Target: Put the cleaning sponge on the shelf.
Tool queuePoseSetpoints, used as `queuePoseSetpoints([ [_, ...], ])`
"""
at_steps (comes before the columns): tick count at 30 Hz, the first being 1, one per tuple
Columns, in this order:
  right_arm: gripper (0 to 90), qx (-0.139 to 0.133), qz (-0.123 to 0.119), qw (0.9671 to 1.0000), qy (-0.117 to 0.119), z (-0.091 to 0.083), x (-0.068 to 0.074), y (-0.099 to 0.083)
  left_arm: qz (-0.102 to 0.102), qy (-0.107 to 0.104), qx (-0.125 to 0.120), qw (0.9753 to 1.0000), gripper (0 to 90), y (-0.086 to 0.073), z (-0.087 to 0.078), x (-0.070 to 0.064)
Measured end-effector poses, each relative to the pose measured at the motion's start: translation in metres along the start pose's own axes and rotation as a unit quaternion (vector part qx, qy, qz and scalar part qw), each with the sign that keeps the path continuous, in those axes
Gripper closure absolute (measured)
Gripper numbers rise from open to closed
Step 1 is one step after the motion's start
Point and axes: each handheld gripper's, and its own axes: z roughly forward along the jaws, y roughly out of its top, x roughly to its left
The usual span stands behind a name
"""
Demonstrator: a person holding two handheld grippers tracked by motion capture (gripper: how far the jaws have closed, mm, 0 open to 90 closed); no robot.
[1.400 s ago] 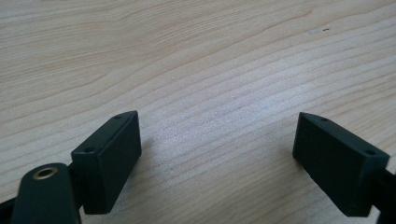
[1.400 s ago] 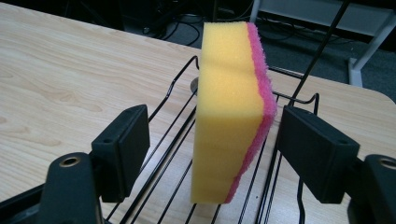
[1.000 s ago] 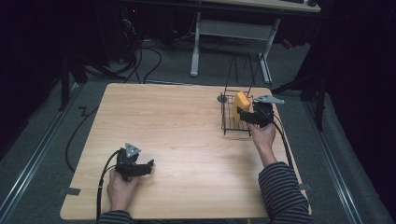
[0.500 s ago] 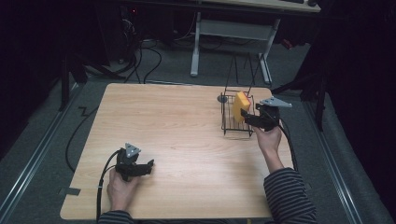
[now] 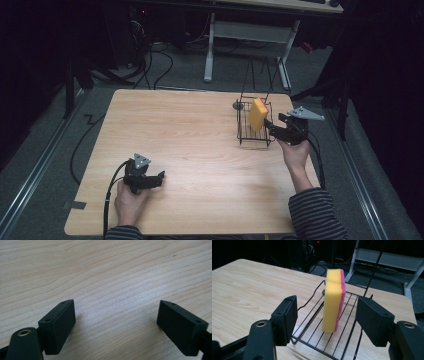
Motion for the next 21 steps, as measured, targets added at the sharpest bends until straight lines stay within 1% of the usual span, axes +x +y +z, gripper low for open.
queuePoseSetpoints([
  [2, 35.6, -0.004, -0.001, 1.0, -0.001, -0.004, 0.0, 0.0, 0.0, 0.0, 0.0, 1.0, 15.8, 0.0, 0.0, 0.0],
  [4, 36.3, -0.014, 0.006, 0.9999, 0.001, -0.009, -0.001, -0.001, 0.0, 0.0, 0.0, 1.0, 15.8, 0.0, 0.0, 0.0],
  [6, 36.4, -0.015, 0.013, 0.9998, 0.003, -0.012, -0.003, -0.003, 0.0, 0.0, 0.0, 1.0, 15.8, 0.0, 0.0, 0.0],
  [12, 36.4, -0.015, 0.014, 0.9998, 0.003, -0.025, -0.007, -0.006, 0.0, 0.0, 0.0, 1.0, 15.8, 0.0, 0.0, 0.0],
  [16, 36.3, -0.025, 0.006, 0.9996, 0.009, -0.036, -0.002, -0.004, 0.0, 0.0, 0.0, 1.0, 15.8, 0.0, 0.0, 0.0],
  [21, 36.3, -0.028, 0.001, 0.9995, 0.013, -0.042, 0.002, -0.006, 0.0, 0.0, 0.0, 1.0, 15.8, 0.0, 0.0, 0.0],
])
